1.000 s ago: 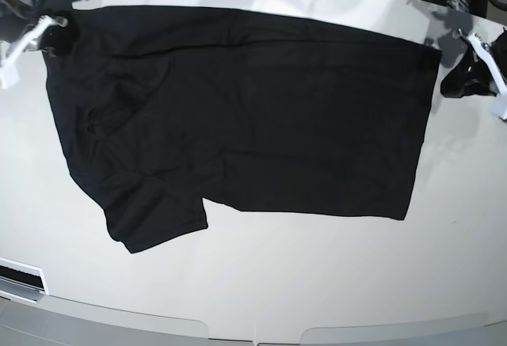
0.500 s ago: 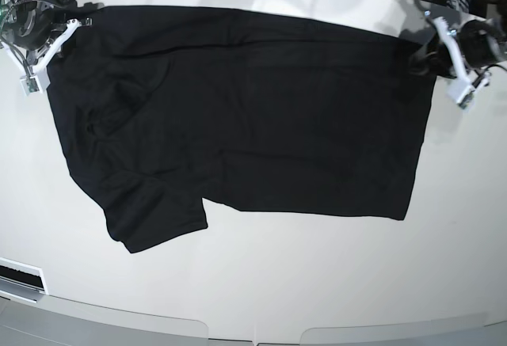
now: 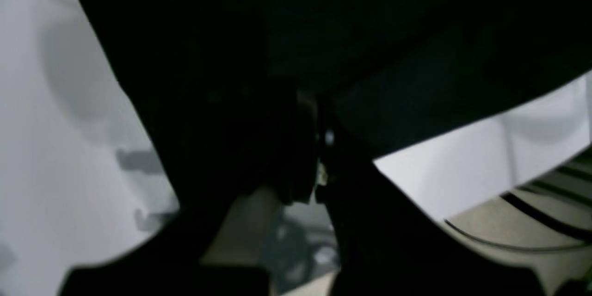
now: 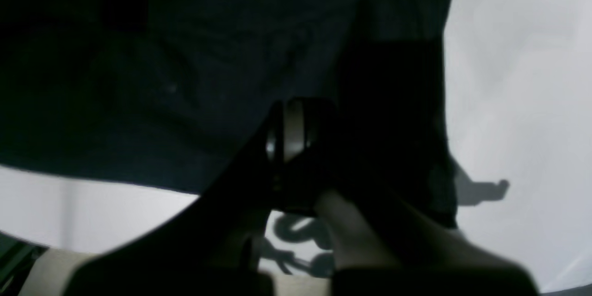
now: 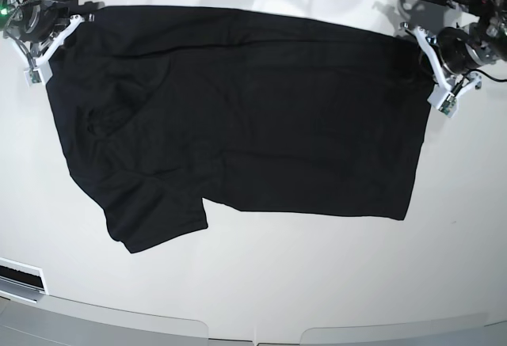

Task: Layout the t-shirt on the table in an organized manner, then fold the t-shirt properly
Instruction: 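Release and reposition both grippers at the shoulder corners of the shirt, then grasp both shoulder corners and pull them apart to tension the shirt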

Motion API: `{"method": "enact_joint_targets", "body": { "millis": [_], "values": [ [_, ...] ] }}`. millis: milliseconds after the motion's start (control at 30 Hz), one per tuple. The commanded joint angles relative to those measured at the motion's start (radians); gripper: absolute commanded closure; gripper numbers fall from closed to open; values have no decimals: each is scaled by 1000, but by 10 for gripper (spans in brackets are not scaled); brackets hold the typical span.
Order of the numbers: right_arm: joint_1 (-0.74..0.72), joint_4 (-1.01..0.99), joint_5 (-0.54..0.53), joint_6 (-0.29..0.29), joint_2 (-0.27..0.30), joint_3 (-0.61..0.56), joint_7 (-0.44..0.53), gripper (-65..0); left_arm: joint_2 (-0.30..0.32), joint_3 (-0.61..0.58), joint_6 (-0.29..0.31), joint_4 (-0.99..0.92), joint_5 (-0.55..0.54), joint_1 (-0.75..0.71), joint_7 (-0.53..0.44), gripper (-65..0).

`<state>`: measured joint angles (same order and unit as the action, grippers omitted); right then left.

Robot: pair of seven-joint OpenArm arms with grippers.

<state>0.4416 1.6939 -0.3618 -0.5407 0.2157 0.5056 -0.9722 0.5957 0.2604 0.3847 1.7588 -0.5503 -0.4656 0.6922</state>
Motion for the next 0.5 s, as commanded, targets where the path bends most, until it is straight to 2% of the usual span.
{"method": "enact_joint_targets", "body": {
  "millis": [0, 167, 300, 467],
  "values": [
    [-9, 11, -3, 1, 15, 4, 18, 0, 16, 8, 3, 3, -2, 1, -36, 0],
    [-16, 6, 4, -4, 15, 4, 21, 0, 16, 6, -20, -26, -4, 14, -64, 0],
    [-36, 5, 10, -12, 14, -17, 42, 0, 17, -12, -13, -91, 2, 81, -63, 0],
    [-40, 5, 118, 67, 15, -109, 75, 0, 17, -73, 4, -209, 49, 141, -60, 0]
  ]
}}
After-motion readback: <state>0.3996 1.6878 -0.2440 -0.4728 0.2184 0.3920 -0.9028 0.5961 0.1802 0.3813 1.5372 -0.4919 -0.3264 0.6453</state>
